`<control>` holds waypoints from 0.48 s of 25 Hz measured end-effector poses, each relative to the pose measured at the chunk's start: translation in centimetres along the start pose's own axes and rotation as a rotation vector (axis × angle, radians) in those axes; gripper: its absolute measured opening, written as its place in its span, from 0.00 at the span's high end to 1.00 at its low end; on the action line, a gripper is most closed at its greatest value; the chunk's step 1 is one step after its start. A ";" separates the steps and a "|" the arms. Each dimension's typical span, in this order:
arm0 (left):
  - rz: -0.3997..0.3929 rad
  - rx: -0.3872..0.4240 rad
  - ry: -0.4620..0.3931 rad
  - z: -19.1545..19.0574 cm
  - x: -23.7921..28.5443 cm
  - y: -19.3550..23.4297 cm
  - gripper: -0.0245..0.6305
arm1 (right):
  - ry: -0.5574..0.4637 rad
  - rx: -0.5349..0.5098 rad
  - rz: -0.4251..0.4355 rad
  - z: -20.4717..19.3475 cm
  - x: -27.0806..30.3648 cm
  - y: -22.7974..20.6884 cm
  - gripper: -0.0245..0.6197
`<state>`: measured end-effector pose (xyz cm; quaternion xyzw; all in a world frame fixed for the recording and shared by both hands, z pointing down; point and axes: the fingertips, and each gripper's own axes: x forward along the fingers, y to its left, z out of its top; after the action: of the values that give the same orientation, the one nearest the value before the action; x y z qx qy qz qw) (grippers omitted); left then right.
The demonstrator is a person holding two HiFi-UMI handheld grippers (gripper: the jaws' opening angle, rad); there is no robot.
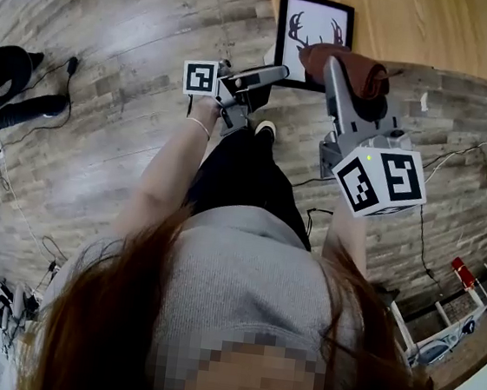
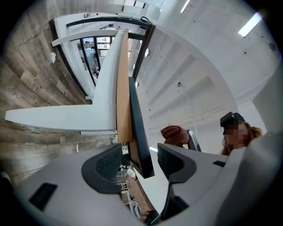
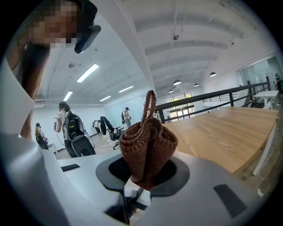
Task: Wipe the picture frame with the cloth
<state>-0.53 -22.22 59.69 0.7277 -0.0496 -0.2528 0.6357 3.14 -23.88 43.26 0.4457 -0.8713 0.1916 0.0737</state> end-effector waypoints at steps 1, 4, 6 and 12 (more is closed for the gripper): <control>0.003 -0.004 -0.008 0.1 -0.3 0.0 0.61 | 0.002 0.002 -0.003 0.0 -0.1 0.1 0.81; 0.030 -0.013 -0.047 0.9 -1.7 0.2 0.61 | -0.007 -0.002 0.001 0.3 -0.2 0.3 0.81; 0.059 -0.007 -0.091 1.9 -3.0 0.3 0.61 | -0.023 -0.005 0.000 0.6 -0.4 0.2 0.81; 0.166 0.124 -0.260 5.3 -7.3 -2.0 0.61 | -0.063 -0.012 -0.029 2.1 -2.0 -0.1 0.81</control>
<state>-9.65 -23.70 59.65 0.7199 -0.2069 -0.2879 0.5967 4.51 -23.32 40.74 0.4638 -0.8677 0.1711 0.0518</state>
